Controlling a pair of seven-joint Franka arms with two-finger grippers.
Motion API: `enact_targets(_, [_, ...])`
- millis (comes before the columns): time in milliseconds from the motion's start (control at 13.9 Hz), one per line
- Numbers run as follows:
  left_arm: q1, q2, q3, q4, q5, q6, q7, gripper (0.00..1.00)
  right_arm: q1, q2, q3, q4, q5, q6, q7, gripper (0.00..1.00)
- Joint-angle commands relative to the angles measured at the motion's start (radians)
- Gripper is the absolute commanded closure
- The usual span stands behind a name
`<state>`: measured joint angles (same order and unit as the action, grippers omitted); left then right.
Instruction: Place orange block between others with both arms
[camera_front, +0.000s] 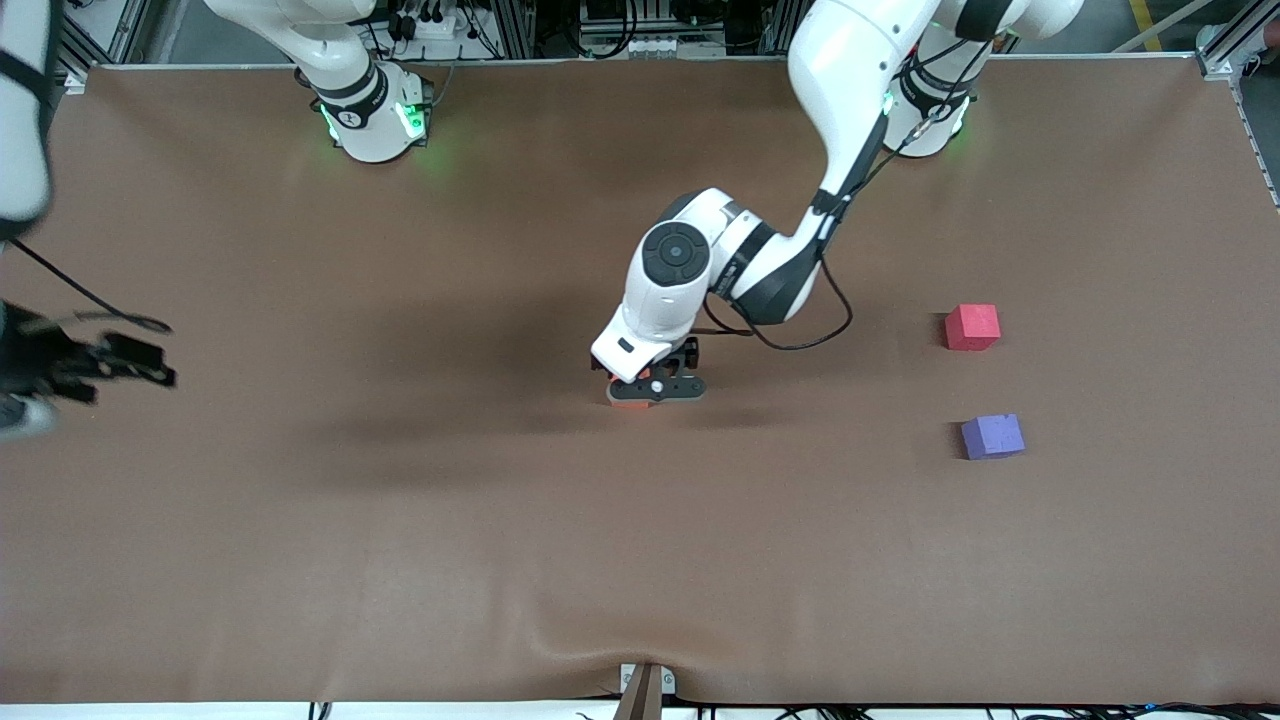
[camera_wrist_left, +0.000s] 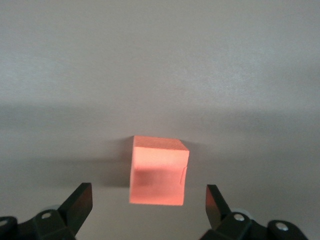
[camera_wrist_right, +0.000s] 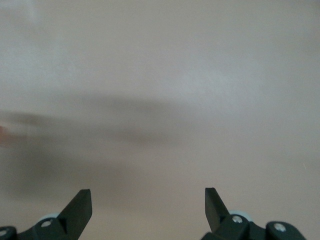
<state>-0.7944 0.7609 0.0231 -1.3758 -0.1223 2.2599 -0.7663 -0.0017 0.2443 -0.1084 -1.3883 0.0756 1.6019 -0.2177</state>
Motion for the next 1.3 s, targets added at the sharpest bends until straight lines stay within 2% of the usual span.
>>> enact_targets(0, [-0.008, 0.061, 0.014, 0.057, -0.011, 0.042, -0.007, 0.00, 0.002, -0.159, 0.015, -0.142, -0.053, -0.010, 0.087, 0.00])
enact_targets(289, [-0.022, 0.097, 0.015, 0.053, -0.005, 0.090, -0.010, 0.00, -0.009, -0.243, -0.022, -0.219, -0.053, -0.022, 0.087, 0.00])
enact_targets(649, [-0.039, 0.129, 0.020, 0.049, 0.001, 0.092, 0.018, 0.00, -0.009, -0.261, -0.028, -0.212, -0.054, -0.106, 0.175, 0.00])
enact_targets(1082, [-0.039, 0.141, 0.018, 0.043, 0.000, 0.092, 0.045, 0.00, -0.023, -0.261, -0.020, -0.196, -0.060, -0.125, 0.176, 0.00])
enact_targets(1226, [-0.040, 0.146, 0.018, 0.043, 0.000, 0.092, 0.045, 0.06, -0.023, -0.261, -0.014, -0.184, -0.076, -0.132, 0.176, 0.00])
